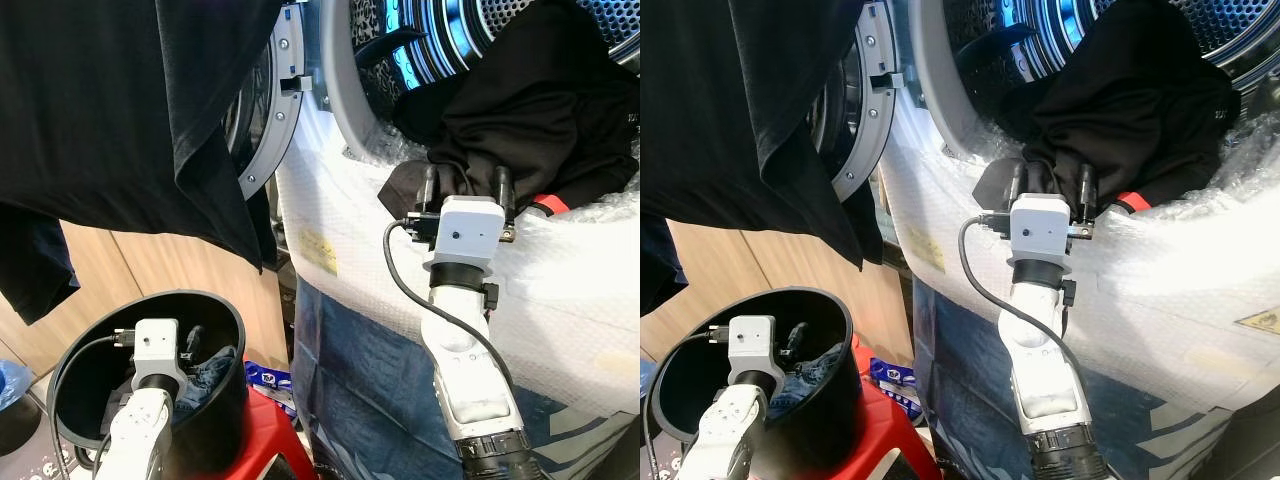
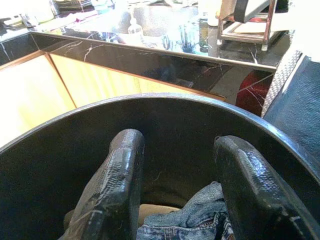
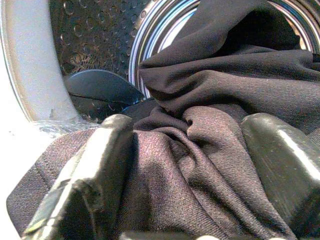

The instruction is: Clothes washing

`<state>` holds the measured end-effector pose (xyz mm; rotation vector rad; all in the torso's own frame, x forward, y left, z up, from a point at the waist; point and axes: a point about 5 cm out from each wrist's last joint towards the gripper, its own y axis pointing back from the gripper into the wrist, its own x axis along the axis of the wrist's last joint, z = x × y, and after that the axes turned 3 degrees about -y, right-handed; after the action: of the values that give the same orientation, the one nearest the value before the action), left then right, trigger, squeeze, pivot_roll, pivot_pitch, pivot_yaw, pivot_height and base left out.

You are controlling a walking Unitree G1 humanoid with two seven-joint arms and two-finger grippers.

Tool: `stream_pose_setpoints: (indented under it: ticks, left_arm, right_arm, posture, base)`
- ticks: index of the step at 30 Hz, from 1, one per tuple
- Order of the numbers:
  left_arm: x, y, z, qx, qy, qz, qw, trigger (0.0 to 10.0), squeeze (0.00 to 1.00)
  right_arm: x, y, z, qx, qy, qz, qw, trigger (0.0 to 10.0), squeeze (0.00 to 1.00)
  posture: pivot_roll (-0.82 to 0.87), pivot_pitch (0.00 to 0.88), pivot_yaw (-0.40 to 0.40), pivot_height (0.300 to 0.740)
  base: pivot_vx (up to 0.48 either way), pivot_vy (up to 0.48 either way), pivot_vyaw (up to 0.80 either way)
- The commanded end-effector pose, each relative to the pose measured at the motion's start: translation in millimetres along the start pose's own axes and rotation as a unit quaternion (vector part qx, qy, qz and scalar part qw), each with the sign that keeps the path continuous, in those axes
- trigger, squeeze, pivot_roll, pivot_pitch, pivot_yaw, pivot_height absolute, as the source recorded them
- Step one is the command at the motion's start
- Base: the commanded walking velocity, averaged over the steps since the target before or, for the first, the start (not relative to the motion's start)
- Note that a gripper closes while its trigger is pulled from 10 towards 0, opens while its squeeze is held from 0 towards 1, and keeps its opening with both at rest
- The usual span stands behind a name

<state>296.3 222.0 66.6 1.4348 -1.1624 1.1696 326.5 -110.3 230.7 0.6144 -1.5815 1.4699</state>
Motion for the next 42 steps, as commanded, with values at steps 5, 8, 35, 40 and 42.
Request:
stream_pose_setpoints:
  ticks: [5,8,35,40,42]
  left_arm:
    - [1.3,-0.2,-1.8,-0.006,-0.01,0.004,1.0,10.0,0.0]
    - [1.5,-0.7,-1.6,-0.006,-0.01,0.004,1.0,10.0,0.0]
    - [14.5,-7.8,-2.9,0.008,0.004,0.021,1.0,10.0,0.0]
    - [18.6,-9.1,-4.0,0.016,0.008,0.028,0.999,10.0,0.0]
    - [19.3,-9.3,-4.6,0.018,0.009,0.028,0.999,10.0,0.0]
  right_arm:
    - [-6.8,0.8,-0.1,-0.002,0.006,-0.019,1.0,0.0,0.0]
    - [-7.8,0.3,2.3,-0.007,0.007,-0.022,1.0,0.0,0.0]
    - [50.3,-59.0,6.9,-0.04,-0.064,0.031,0.997,0.0,0.0]
    - [71.3,-89.7,5.2,-0.041,-0.075,0.055,0.995,0.0,0.0]
    - [75.5,-108.7,2.5,-0.029,-0.108,0.028,0.993,0.0,0.0]
  posture:
    - [0.05,0.0,0.088,0.74]
    - [0.05,0.0,0.089,0.74]
    - [0.04,0.0,0.091,0.74]
    - [0.04,0.0,0.083,0.74]
    - [0.05,0.0,0.085,0.74]
  base:
    - [0.0,0.0,0.0]
    - [0.0,0.0,0.0]
    - [0.0,0.0,0.0]
    - [0.0,0.0,0.0]
    - [0.0,0.0,0.0]
